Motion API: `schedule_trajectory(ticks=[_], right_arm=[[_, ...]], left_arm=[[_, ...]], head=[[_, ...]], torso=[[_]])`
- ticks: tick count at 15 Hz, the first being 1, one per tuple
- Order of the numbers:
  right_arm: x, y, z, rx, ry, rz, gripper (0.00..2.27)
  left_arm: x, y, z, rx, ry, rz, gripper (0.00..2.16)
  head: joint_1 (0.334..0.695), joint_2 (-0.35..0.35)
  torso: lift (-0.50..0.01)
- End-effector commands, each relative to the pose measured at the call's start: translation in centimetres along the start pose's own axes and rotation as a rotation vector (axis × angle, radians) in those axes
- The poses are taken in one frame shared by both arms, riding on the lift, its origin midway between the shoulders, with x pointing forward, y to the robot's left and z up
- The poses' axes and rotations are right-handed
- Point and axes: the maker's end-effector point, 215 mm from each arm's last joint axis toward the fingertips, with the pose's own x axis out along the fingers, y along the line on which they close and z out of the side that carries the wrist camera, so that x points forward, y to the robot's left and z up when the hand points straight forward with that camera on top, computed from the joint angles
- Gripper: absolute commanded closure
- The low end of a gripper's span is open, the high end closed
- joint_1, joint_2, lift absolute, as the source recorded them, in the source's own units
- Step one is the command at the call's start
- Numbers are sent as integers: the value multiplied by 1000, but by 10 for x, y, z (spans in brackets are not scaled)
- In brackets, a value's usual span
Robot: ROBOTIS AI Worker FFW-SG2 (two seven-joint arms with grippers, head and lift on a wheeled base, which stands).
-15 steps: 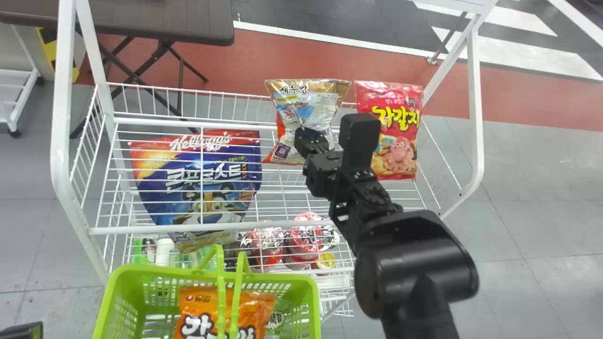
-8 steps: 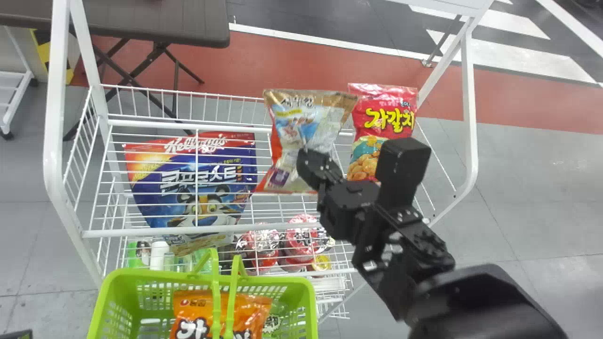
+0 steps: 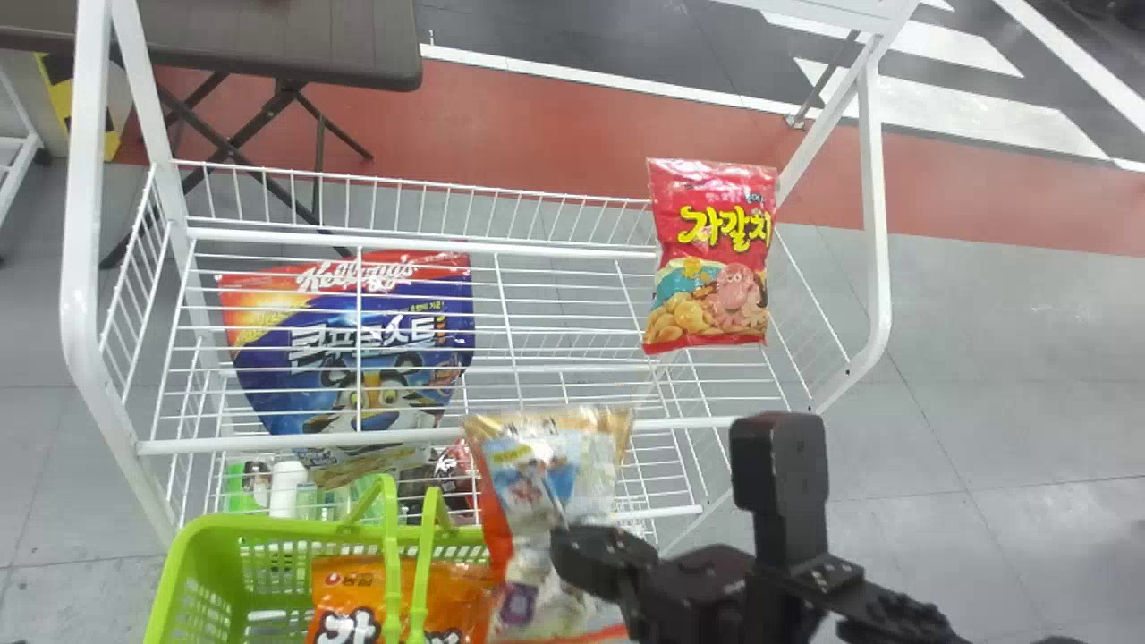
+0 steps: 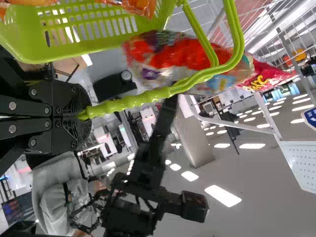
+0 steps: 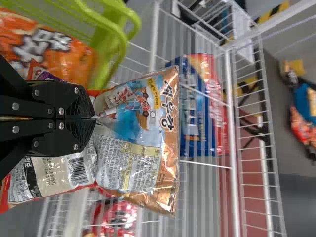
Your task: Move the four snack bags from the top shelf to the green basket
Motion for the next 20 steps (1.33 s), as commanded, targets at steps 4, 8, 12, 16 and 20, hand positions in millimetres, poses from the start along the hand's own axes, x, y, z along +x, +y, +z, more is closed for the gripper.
schedule_trajectory(ticks=[4, 8, 12, 16, 20], right_arm=[[-8, 30, -66, 97, 178, 160, 2216], [13, 67, -69, 114, 163, 258, 2216], [27, 107, -71, 120, 156, 342, 2216], [40, 130, -71, 136, 130, 411, 2219], [47, 121, -71, 137, 115, 391, 1878]], left_arm=[[5, -2, 0, 14, -12, 4, 1217], [11, -7, -7, 16, 5, 0, 1217], [12, -11, -7, 25, 7, 0, 1217], [13, -10, -8, 25, 10, 3, 1217], [14, -10, -10, 26, 15, 0, 1217]], head=[[695, -350], [695, -350], [695, -350], [695, -231], [695, -178]], torso=[[0], [0], [0], [0], [0]])
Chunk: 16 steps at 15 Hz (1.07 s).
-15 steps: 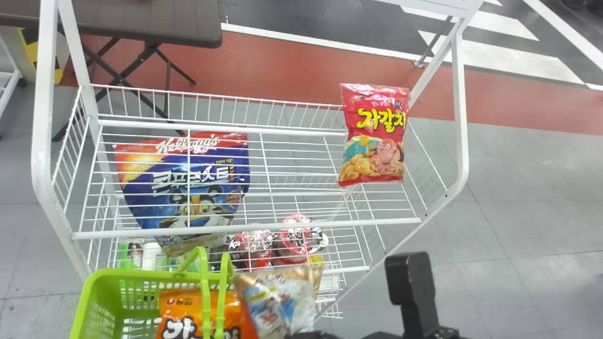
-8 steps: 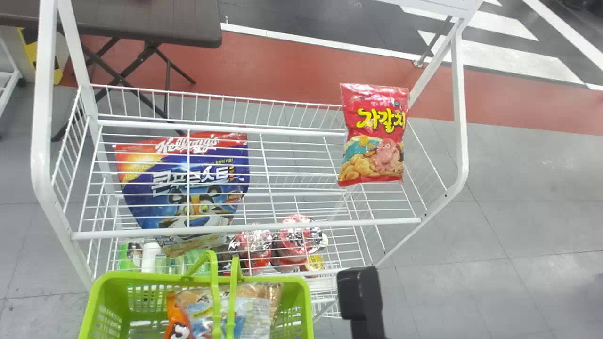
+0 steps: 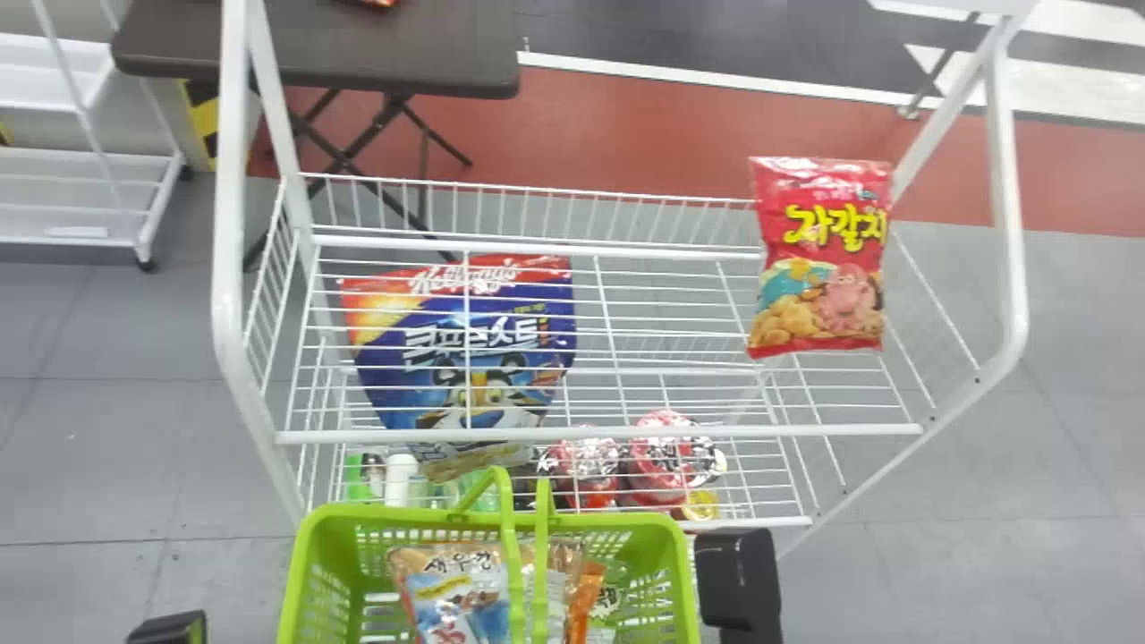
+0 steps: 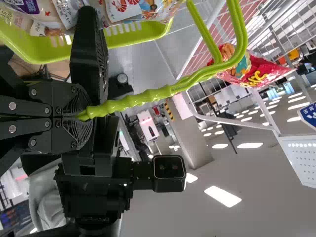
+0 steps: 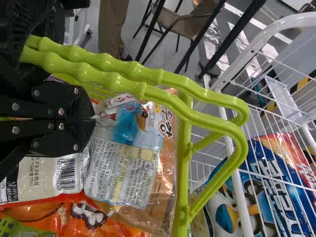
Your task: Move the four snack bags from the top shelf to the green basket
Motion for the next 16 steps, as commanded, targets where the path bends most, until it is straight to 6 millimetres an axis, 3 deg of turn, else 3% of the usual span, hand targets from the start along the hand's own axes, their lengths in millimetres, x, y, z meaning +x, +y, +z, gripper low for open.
schedule_trajectory(ticks=[1, 2, 7, 9, 12, 16], right_arm=[[1, -11, -3, 2, 8, -19, 1173], [0, -13, -5, 2, 12, -18, 49], [-15, -21, -4, 2, 29, -32, 63], [-26, -34, 8, -8, 0, -69, 63], [-43, -64, 50, -39, -123, -132, 63], [-55, -93, 83, -65, -203, -199, 66]], left_arm=[[0, 0, 0, 0, 1, 2, 1217], [0, 1, 0, 1, 2, 5, 1217], [1, 1, 1, 5, 2, 7, 1217], [0, 1, 1, 5, 2, 7, 1217], [0, 1, 0, 4, 2, 5, 1217], [2, 2, -1, 7, 8, 9, 1217]], head=[[695, -180], [695, -185], [695, -243], [695, -267], [695, -335], [695, -350]], torso=[[0], [0], [0], [0], [0], [0]])
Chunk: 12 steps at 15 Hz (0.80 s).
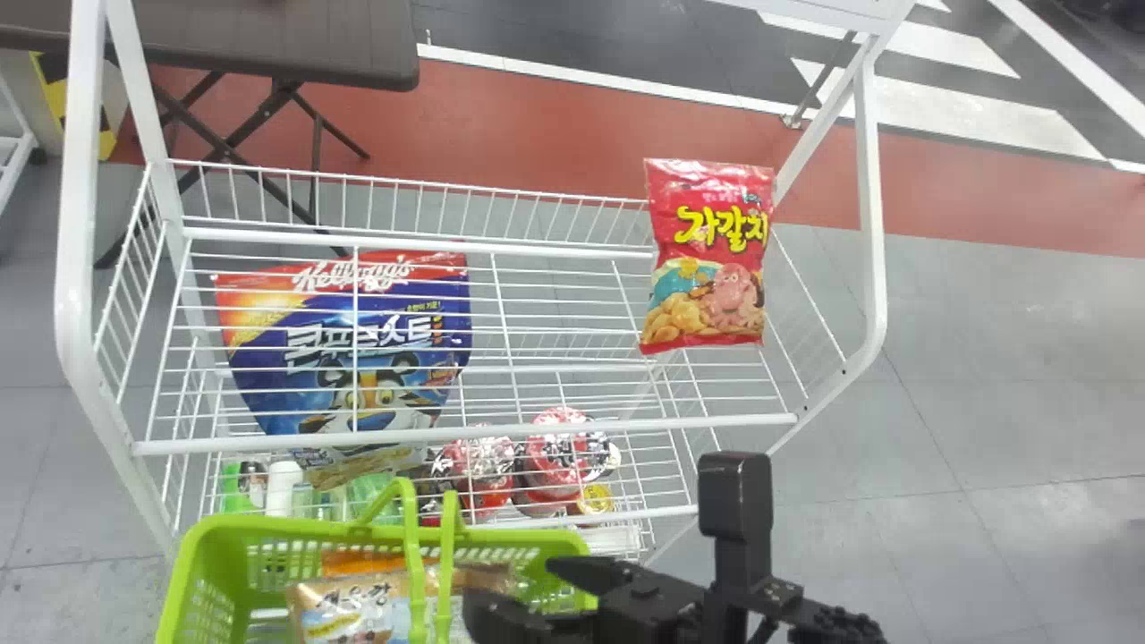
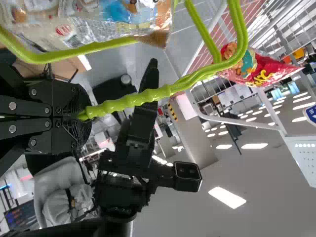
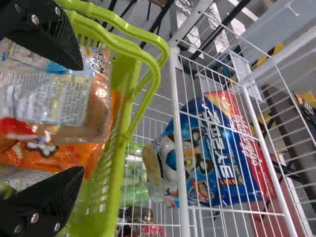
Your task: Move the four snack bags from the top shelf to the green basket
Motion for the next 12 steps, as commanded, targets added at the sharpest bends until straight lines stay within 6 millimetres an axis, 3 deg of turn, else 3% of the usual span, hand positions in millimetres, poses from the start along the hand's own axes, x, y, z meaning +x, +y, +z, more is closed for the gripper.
schedule_trajectory(ticks=[1, 3, 8, 12], right_arm=[[2, -22, 20, -16, -54, -46, 66], [3, -46, 46, -50, -129, -117, 80], [-4, -129, 173, -224, -470, -392, 76], [8, -198, 233, -254, -517, -550, 76]], left_arm=[[0, 0, 0, 0, 1, 1, 1217], [0, 1, 1, 4, 1, 5, 1217], [1, 2, 1, 5, 5, 8, 1217], [-1, 4, 0, 6, 10, 13, 1217]], head=[[695, -350], [695, -350], [695, -350], [695, -350]], torso=[[0], [0], [0], [0]])
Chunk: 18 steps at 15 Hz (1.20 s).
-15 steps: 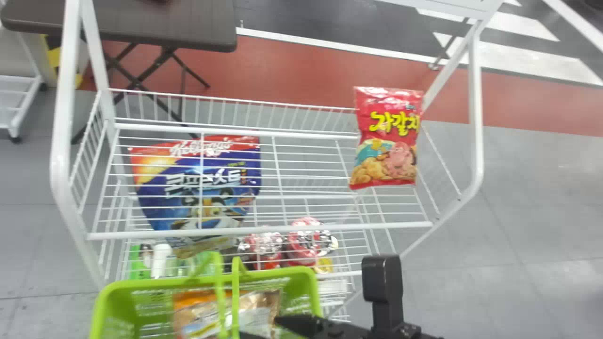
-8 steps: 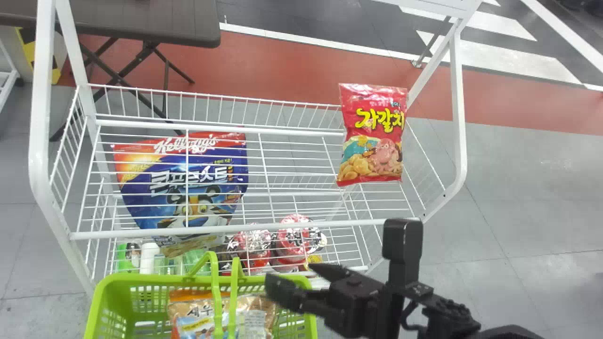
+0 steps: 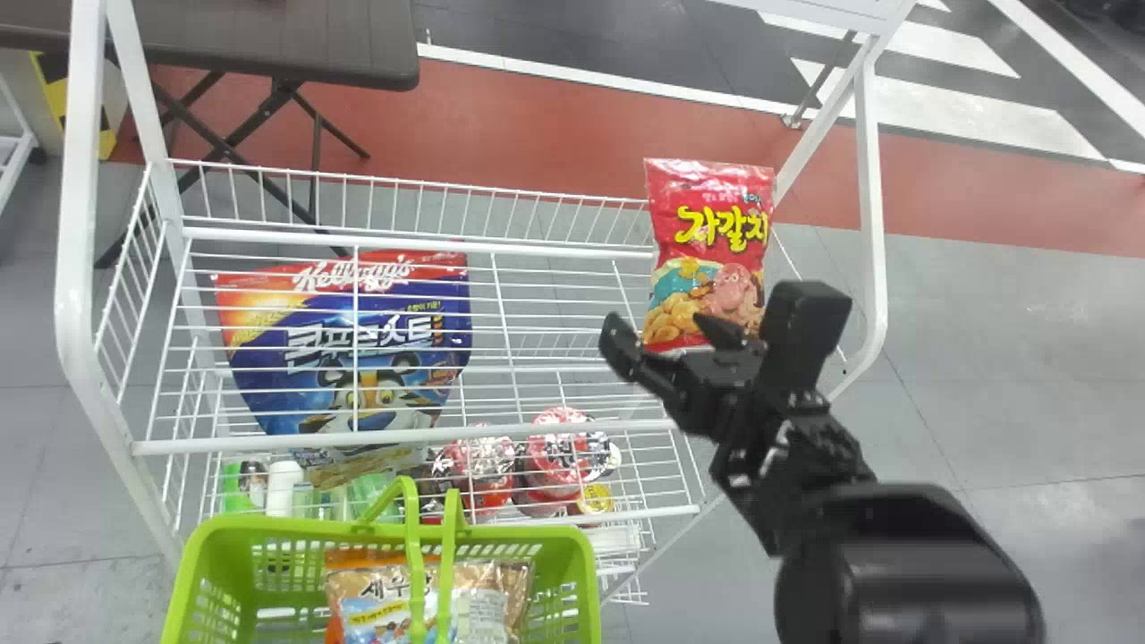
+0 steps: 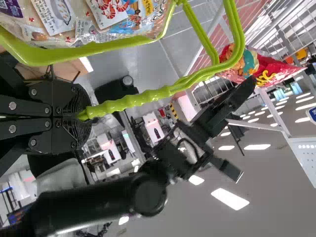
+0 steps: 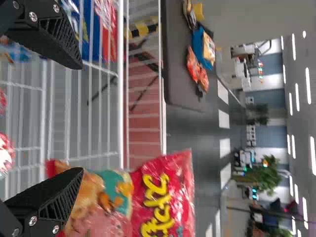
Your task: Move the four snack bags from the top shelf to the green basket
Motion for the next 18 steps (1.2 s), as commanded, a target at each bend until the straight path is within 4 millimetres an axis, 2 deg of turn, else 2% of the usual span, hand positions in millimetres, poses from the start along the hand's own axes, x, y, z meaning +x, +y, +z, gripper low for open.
schedule_trajectory(ticks=[1, 4, 6, 8, 10, 13, 14, 16, 18], right_arm=[[31, -36, 17, -40, -28, -88, 76], [53, -92, 32, -30, -35, -196, 80], [62, -116, 35, -36, -27, -242, 80], [76, -132, 21, -45, 31, -272, 80], [87, -137, -7, -29, 121, -258, 161], [88, -132, -24, -4, 170, -222, 1993], [88, -124, -29, -4, 175, -201, 2111], [81, -117, -11, -20, 119, -195, 2219], [71, -104, 3, -27, 71, -177, 2219]], left_arm=[[-2, 2, 1, 3, 2, 4, 1217], [-5, 3, 2, 1, 5, 7, 1217], [-6, 4, 3, 2, 6, 8, 1217], [-5, 5, 5, 4, 7, 10, 1217], [-5, 6, 7, 7, 9, 11, 1217], [-3, 9, 7, 3, 9, 15, 1217], [-3, 10, 7, 1, 8, 14, 1217], [-4, 11, 7, -2, 8, 15, 1217], [-3, 11, 7, -4, 6, 15, 1217]], head=[[695, -350], [695, -350], [695, -350], [695, -350], [695, -350], [695, -350], [695, -350], [695, -350], [695, -350]], torso=[[0], [0], [0], [0], [0], [0], [0], [0], [0]])
